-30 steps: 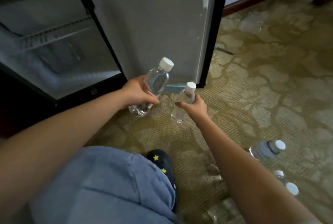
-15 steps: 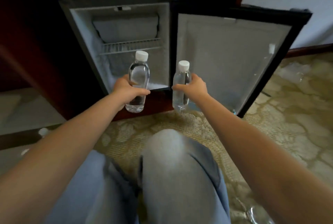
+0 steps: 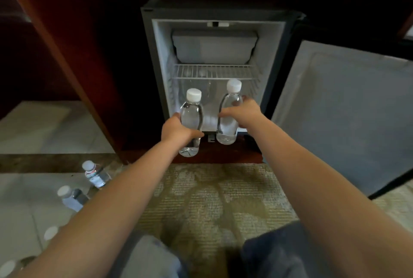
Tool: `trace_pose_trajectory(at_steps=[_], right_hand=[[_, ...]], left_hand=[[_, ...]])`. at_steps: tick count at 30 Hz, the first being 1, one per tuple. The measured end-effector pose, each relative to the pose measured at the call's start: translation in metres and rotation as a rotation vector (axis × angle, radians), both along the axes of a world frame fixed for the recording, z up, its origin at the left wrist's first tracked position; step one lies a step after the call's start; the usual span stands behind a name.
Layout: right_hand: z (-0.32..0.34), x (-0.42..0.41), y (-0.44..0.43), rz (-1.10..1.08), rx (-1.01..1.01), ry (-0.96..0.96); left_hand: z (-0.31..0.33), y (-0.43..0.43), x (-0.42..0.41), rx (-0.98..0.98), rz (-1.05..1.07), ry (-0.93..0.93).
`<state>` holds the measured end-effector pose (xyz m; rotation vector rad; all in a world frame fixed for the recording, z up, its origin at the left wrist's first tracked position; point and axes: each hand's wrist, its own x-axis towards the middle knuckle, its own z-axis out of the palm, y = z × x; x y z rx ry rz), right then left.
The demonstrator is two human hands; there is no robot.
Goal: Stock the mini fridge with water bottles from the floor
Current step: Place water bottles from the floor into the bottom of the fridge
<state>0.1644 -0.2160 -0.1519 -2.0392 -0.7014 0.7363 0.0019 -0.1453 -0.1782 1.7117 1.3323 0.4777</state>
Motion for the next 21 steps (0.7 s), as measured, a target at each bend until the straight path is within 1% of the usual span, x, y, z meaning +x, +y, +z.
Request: trace_pose_trajectory(at_steps=[3,5,7,9,11,14,21], right_hand=[[-0.020,0.018,0.021,-0.007,-0.007,0.024],[-0.032,0.033,0.032,0.010,-0.011,-0.025],[-0.045,0.048,0.040,-0.006,0.033,-0.072],[-0.062,0.061,0.048,-0.059,0.098,-0.048],[-0.079,0.070,0.057,-0.140,0.149,0.023],[-0.098,0.081,0.073,-0.187,0.175,0.075],[-0.123,0.105,0.106,-0.265,0.182,0.026]], left_hand=[[-0.025,0.023,0.017,-0.014,-0.017,0.026],[-0.042,0.039,0.033,-0.029,-0.031,0.033],[-0.057,0.056,0.052,-0.039,-0.038,0.037],[-0.074,0.075,0.073,-0.050,-0.051,0.038],[-0.090,0.091,0.094,-0.038,-0.062,0.063],[-0.114,0.112,0.126,0.006,-0.047,0.061],[-0.154,0.166,0.194,0.057,-0.048,0.017]])
